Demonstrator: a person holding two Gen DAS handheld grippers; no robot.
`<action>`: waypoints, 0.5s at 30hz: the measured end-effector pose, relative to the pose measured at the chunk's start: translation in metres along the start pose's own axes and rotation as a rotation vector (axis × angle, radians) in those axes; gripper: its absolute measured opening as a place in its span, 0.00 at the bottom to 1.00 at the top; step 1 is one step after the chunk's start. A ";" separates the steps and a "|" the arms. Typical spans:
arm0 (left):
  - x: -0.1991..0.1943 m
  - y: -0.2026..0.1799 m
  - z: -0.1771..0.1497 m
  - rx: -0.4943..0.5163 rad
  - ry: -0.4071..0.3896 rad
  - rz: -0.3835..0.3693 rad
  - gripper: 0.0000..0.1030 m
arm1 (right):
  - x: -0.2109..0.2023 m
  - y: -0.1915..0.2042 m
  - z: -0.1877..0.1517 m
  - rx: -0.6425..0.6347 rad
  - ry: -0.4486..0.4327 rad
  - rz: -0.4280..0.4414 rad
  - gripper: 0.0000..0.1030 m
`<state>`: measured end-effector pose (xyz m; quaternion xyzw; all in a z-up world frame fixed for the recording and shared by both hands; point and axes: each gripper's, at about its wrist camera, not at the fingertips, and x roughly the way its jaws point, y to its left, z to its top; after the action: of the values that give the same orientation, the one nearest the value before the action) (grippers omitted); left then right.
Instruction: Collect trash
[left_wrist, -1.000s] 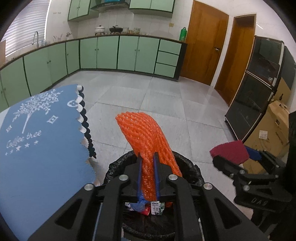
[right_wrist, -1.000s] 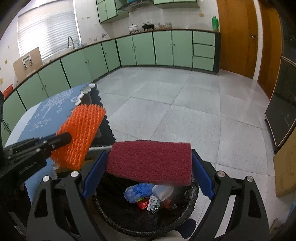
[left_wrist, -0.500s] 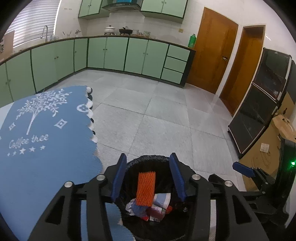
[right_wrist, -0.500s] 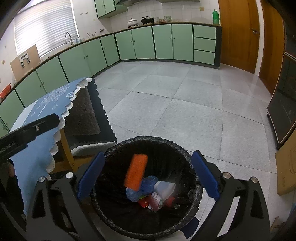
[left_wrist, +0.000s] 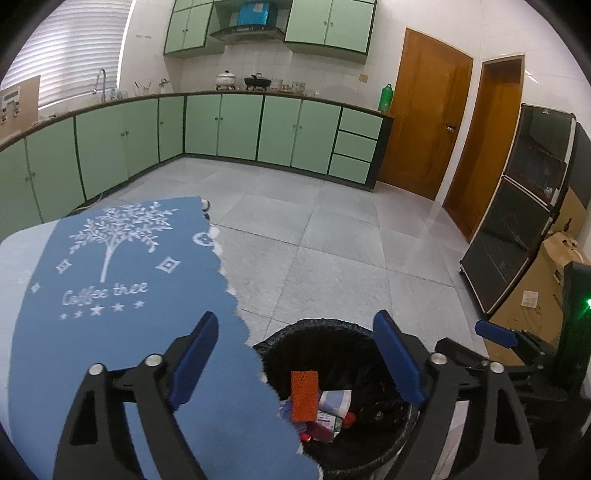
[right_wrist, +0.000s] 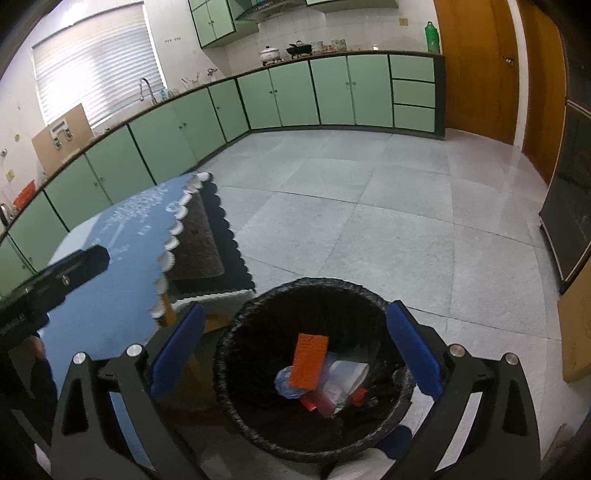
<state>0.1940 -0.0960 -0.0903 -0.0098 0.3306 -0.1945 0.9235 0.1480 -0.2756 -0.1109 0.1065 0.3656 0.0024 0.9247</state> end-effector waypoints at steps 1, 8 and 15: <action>-0.004 0.001 0.000 0.000 -0.004 0.004 0.87 | -0.004 0.002 0.001 0.001 -0.006 0.009 0.95; -0.037 0.013 -0.003 -0.010 -0.024 0.017 0.94 | -0.040 0.028 0.006 -0.027 -0.053 0.065 0.95; -0.061 0.015 -0.007 -0.008 -0.035 0.034 0.94 | -0.063 0.048 0.008 -0.048 -0.054 0.061 0.95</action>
<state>0.1520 -0.0587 -0.0608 -0.0112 0.3152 -0.1775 0.9322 0.1112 -0.2358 -0.0533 0.0955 0.3370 0.0366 0.9359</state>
